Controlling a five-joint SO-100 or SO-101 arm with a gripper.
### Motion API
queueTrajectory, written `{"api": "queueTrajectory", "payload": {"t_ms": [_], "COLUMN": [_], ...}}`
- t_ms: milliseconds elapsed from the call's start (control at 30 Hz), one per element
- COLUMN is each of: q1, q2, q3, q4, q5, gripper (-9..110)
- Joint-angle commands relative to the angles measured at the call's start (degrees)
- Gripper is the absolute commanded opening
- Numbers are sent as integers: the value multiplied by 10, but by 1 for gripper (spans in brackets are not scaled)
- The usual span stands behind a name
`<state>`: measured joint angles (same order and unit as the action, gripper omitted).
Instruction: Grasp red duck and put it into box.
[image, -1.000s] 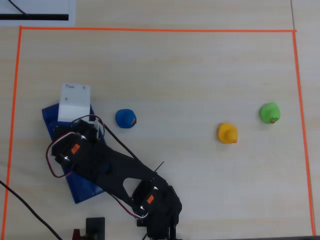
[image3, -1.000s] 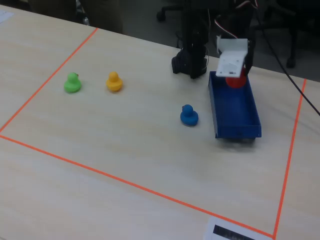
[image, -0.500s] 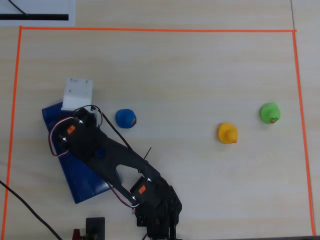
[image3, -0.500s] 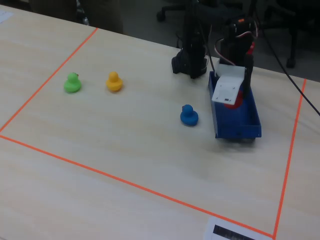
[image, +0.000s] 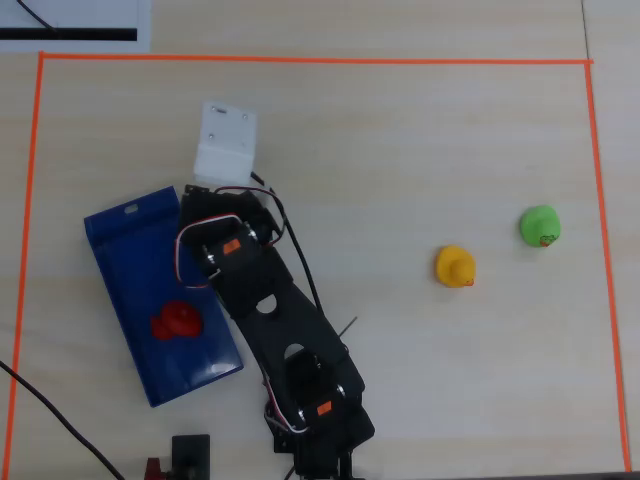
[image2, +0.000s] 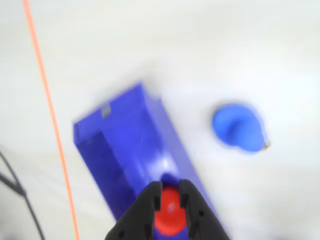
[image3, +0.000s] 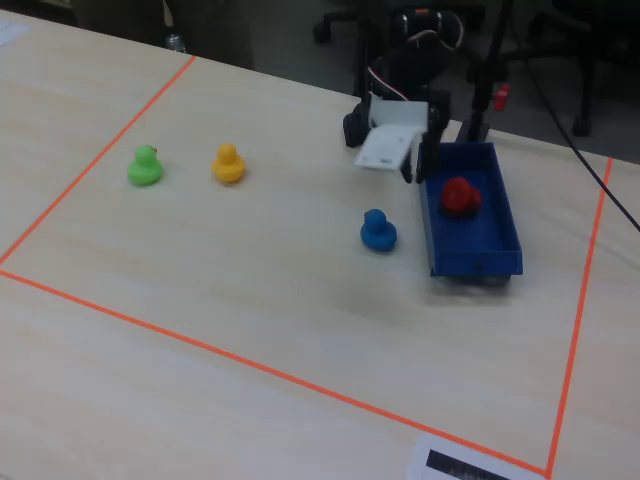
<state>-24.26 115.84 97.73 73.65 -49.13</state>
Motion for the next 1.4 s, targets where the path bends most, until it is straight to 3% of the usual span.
{"api": "queueTrajectory", "payload": {"t_ms": [0, 533, 800, 1033, 1367], "q1": [32, 209, 216, 211, 239], "q2": [71, 416, 601, 737, 739], "q3": [59, 493, 724, 804, 805], "q4": [-53, -203, -205, -117, 11], "q5": [-40, -200, -199, -184, -221], "gripper": [0, 0, 0, 0, 0]}}
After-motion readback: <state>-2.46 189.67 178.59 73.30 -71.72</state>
